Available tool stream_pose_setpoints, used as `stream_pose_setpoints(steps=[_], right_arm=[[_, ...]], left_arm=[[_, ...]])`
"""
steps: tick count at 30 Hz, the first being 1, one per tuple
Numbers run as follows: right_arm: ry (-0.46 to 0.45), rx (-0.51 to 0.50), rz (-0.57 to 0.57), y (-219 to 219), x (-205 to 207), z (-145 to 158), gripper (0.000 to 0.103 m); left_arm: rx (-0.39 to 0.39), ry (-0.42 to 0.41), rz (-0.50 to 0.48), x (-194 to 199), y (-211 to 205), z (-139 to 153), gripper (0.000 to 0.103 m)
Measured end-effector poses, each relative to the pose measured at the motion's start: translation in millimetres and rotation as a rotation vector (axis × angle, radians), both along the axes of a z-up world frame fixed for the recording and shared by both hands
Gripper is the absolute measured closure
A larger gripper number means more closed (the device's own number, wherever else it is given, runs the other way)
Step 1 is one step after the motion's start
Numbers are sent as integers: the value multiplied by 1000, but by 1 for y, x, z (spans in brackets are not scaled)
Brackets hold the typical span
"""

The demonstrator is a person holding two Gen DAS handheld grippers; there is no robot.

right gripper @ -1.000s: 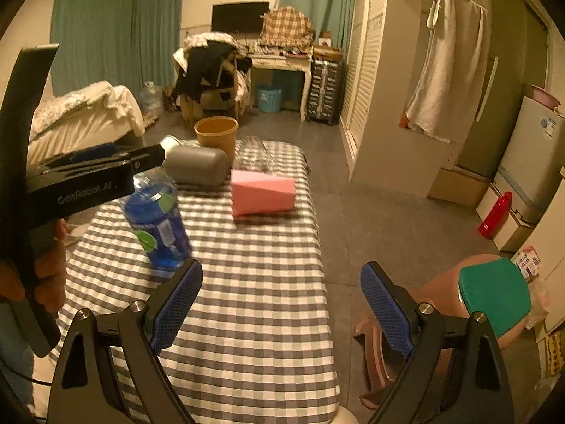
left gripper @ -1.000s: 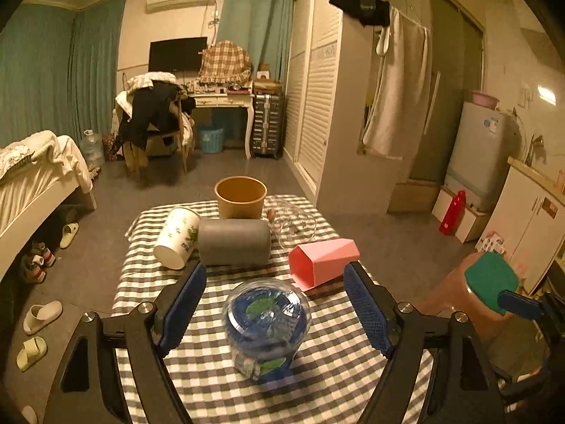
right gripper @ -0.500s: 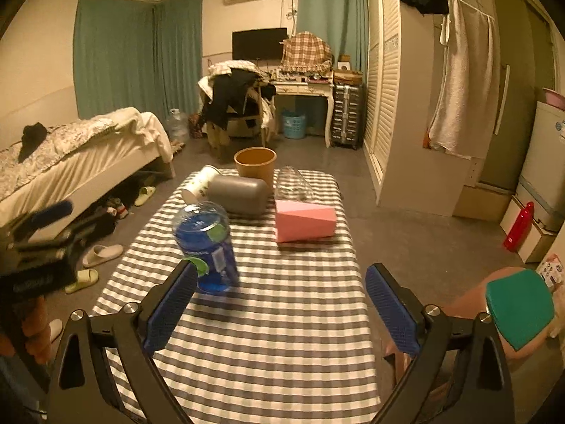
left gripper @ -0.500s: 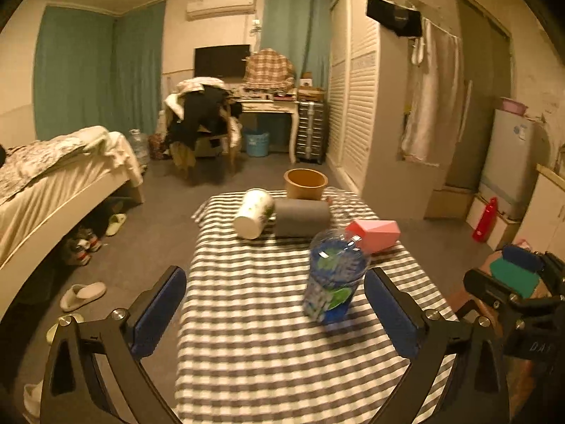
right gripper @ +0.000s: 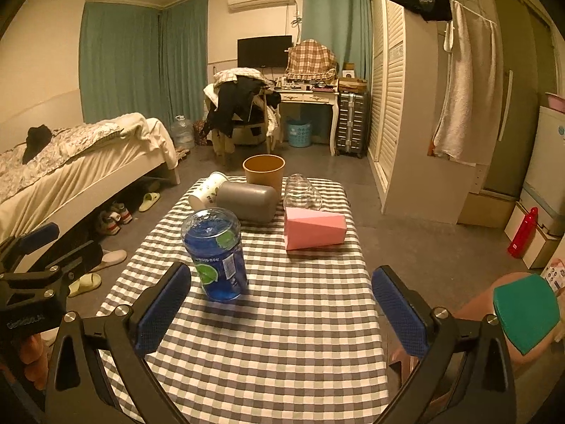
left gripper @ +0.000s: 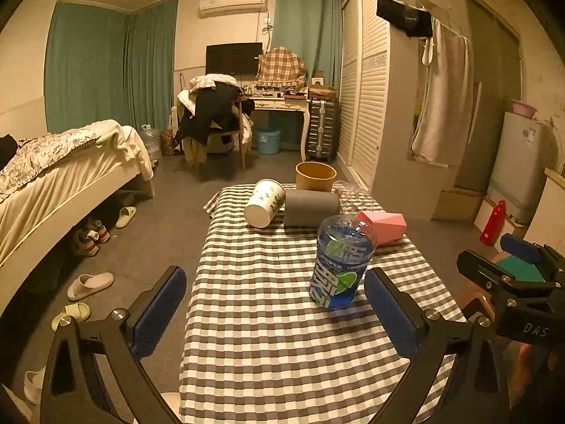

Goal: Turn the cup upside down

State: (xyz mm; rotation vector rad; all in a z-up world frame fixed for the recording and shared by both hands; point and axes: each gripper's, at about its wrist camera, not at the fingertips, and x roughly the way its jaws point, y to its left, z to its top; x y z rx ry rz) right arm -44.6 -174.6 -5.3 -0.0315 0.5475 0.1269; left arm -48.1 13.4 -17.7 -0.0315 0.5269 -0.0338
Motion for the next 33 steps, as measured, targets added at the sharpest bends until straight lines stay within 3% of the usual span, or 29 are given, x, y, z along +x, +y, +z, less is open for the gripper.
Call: stream_pose_setpoints(steps=[33], right_arm=[[-8,-31,-1,3,-1,4,0]], left_arm=[[-13,9,7,2,2,-2,0]])
